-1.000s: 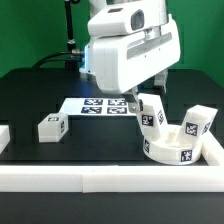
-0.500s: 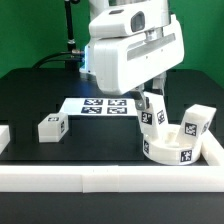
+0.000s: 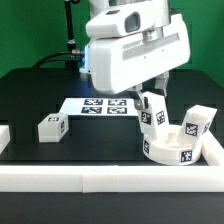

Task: Assemble stool

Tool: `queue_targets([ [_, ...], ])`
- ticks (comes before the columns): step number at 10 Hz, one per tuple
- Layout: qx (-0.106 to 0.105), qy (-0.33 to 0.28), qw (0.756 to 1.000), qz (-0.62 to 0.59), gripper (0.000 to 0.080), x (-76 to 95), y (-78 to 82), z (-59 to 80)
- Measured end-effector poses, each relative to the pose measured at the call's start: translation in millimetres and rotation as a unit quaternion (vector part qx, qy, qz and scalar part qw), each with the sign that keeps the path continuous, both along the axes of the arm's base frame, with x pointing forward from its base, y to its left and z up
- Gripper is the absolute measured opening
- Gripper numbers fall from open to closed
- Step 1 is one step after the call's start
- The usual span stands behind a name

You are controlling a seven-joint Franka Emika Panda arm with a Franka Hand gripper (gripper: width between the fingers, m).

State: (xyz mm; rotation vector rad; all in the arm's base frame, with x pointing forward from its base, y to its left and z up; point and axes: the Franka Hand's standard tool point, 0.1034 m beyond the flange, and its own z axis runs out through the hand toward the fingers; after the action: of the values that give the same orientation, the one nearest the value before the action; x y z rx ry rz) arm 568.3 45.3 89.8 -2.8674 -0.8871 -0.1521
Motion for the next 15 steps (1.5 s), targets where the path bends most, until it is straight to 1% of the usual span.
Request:
queue_targets([
  [1,0.005,0.003,0.997,-0.078,0.0335,-0.9,0.7,-0.3],
  [2,0.008,0.004,0.991,-0.131,0.0335,-0.8,1.7,-0.2],
  [3,0.015,0.009,0.977,-0.213,0.0335,0.2,2.4,-0.2],
  [4,0.022,0.012,0.963,-0.267,0.0335,0.5,2.1,-0.7],
  [6,0.043,0.019,0.912,-0.408,0.0335,1.5,0.7,-1.0],
  [7,0.047,0.023,0.9,-0.433,0.0335,1.8,-0.2,-0.9],
  [8,0.053,0.032,0.875,-0.479,0.0337,1.9,-1.0,-0.9],
  [9,0.057,0.037,0.862,-0.502,0.0337,1.9,-1.2,-0.9],
  [11,0.074,0.058,0.795,-0.6,0.0337,1.6,-0.2,-1.1],
  [12,0.088,0.065,0.75,-0.652,0.0337,1.7,1.9,-1.3],
  [13,0.099,0.076,0.696,-0.707,0.0337,1.9,7.3,-1.4],
  [14,0.11,0.086,0.65,-0.747,0.0337,2.3,10.1,-1.6],
  [15,0.123,0.1,0.592,-0.791,0.0337,2.6,12.4,-1.7],
])
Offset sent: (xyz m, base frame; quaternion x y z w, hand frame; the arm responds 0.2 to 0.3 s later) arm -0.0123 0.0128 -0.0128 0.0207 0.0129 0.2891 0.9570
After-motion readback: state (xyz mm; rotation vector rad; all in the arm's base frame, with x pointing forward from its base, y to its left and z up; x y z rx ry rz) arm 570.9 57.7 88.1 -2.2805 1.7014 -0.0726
